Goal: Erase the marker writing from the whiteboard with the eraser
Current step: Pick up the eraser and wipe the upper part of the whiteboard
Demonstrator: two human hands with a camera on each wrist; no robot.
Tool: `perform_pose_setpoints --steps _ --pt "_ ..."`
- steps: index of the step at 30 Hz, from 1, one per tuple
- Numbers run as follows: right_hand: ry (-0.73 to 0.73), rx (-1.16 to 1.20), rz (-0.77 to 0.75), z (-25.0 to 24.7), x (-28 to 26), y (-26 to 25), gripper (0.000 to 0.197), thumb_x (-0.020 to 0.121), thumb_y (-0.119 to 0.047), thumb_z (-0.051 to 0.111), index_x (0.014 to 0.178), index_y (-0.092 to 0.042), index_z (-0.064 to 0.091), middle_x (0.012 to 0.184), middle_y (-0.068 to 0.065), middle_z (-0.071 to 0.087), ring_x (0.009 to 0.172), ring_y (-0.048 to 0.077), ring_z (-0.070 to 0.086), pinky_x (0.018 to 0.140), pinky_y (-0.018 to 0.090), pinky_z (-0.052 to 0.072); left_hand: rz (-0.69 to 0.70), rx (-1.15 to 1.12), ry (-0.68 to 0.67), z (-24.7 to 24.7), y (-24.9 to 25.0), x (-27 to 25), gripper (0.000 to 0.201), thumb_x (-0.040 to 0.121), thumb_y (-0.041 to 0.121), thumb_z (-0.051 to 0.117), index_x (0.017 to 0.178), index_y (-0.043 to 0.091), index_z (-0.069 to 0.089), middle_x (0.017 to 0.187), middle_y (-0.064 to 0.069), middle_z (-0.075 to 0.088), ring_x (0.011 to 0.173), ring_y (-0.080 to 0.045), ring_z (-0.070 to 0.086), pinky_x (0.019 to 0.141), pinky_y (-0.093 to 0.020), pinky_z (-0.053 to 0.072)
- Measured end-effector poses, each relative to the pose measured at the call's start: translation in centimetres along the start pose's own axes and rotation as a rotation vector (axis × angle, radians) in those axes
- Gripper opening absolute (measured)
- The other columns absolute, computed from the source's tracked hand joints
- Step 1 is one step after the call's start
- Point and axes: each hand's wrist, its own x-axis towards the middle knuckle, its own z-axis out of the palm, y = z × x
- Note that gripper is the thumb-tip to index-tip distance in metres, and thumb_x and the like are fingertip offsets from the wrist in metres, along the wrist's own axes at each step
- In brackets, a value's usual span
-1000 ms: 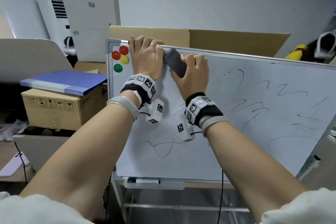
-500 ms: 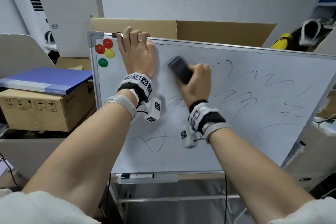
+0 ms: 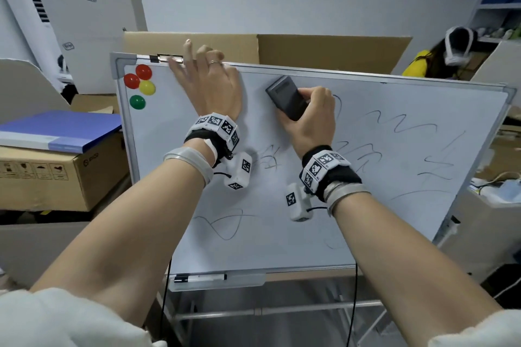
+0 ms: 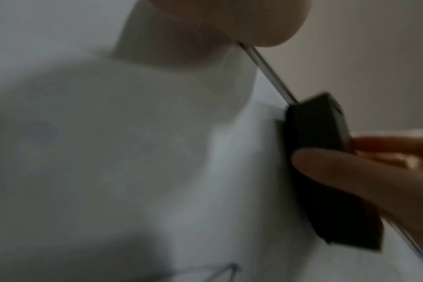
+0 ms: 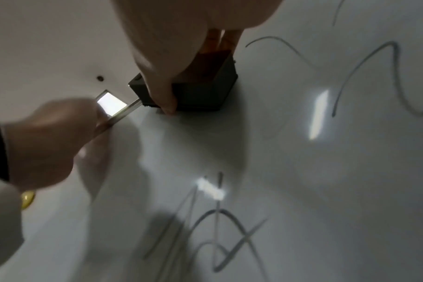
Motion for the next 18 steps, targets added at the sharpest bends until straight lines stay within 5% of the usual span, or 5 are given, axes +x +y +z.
perform_pose_setpoints --steps 3,6,10,13,18 --pt "-0.063 -0.032 -0.045 -0.1 -0.2 0.2 0.049 0.071 -0.045 0.081 0.103 -0.019 0.054 0.102 -0.002 0.055 0.095 0.019 0.048 0.075 0.035 0.046 0.173 -0.049 -0.091 1.0 3.4 -1.0 0.038 0.092 0.030 0.038 0.111 0.022 0.070 0.122 0.003 0.067 0.138 -0.022 0.044 0.125 -0.053 0.010" --pt "-0.036 -0.049 -0.036 0.2 -0.7 1.0 0.051 0.071 -0.042 0.083 0.104 -0.017 0.054 0.103 0.001 0.056 0.099 0.022 0.049 0.075 0.038 0.048 0.189 -0.076 -0.096 1.7 4.6 -1.6 0.042 0.094 0.030 0.034 0.106 0.024 0.074 0.108 0.005 0.071 0.119 -0.021 0.055 0.122 -0.047 0.022" --pt "0.164 -0.053 0.113 -1.4 -0.1 3.7 0.048 0.076 -0.040 0.078 0.105 -0.011 0.052 0.105 0.007 0.055 0.100 0.028 0.050 0.076 0.045 0.050 0.177 -0.093 -0.023 2.3 4.0 -1.3 0.034 0.090 0.026 0.039 0.094 0.023 0.073 0.094 0.005 0.071 0.102 -0.024 0.056 0.113 -0.041 0.031" --pt "0.281 -0.032 0.249 -2.4 0.7 5.1 0.050 0.077 -0.040 0.076 0.107 -0.009 0.051 0.107 0.007 0.053 0.102 0.028 0.050 0.074 0.046 0.052 0.141 -0.125 0.000 2.5 4.6 -1.5 0.029 0.088 0.024 0.041 0.092 0.021 0.070 0.091 0.004 0.068 0.103 -0.024 0.056 0.117 -0.041 0.025" --pt "0.088 -0.058 0.060 -0.8 0.1 3.6 0.048 0.074 -0.037 0.080 0.102 -0.008 0.053 0.106 0.013 0.054 0.099 0.032 0.050 0.073 0.043 0.049 0.105 -0.169 -0.022 2.8 4.9 -1.6 0.032 0.087 0.024 0.039 0.093 0.019 0.070 0.094 0.003 0.069 0.108 -0.024 0.055 0.121 -0.044 0.019"
